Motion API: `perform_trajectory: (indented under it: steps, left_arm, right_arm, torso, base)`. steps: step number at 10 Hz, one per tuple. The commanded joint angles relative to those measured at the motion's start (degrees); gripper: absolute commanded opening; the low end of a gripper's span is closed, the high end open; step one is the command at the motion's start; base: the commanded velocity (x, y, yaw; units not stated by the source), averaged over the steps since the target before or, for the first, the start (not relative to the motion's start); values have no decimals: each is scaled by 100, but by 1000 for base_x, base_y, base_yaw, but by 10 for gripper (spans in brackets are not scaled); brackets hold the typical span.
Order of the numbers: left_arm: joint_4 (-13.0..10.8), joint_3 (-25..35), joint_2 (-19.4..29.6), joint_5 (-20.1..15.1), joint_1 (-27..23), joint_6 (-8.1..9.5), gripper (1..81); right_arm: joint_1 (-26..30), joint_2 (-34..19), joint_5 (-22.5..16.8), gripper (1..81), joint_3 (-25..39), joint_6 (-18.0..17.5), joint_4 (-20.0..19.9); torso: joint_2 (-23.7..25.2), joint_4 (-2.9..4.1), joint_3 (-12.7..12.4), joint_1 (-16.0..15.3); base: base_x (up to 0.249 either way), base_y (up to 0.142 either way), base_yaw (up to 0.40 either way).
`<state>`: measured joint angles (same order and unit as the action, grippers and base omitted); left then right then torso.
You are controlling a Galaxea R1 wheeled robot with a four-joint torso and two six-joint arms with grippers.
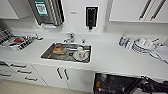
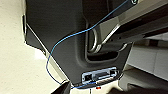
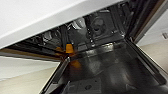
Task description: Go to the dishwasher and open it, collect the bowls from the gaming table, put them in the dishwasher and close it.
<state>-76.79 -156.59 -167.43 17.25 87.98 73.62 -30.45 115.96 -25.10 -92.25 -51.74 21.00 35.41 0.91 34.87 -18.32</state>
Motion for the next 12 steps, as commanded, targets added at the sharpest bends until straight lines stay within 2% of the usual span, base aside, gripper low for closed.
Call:
perform_trajectory:
  steps: [1,3,5,6,7,8,10,12]
  left_arm:
    - [-38,-30,86,-222,49,-14,811]
    - [-38,-30,77,-222,31,-14,811]
    - [-47,-30,60,-231,5,-32,811]
    - [-38,-30,60,-231,-4,-41,811]
    - [-38,-30,60,-231,-13,-49,811]
    - [-38,-30,68,-231,-30,-49,811]
    - [-38,-30,51,-231,-57,-58,811]
    - [-46,-30,51,-231,-92,-67,811]
  right_arm:
    - [-544,-965,-469,811,497,496,-97]
    - [-1125,-1272,-356,811,682,708,-88]
    - [-1739,-1546,65,811,744,735,-105]
    - [-2048,-1564,119,811,683,752,-97]
    - [-2500,-1538,339,811,630,823,-97]
    - [-3049,-1329,801,811,473,885,-88]
    - [-3892,-567,1321,811,-79,893,0]
    - [-4368,130,1858,811,-678,893,0]
  torso:
    - [-6,0,0,2]
    - [35,0,0,-22]
    - [31,0,0,-15]
    - [33,0,0,-15]
    - [33,0,0,-15]
    - [33,0,0,-15]
    - [35,0,0,-15]
    - [35,0,-2,-15]
  base:
    - [0,0,0]
    - [0,0,0]
    - [0,0,0]
    - [0,0,0]
    - [0,0,0]
    - [0,0,0]
    - [0,0,0]
    - [0,0,0]
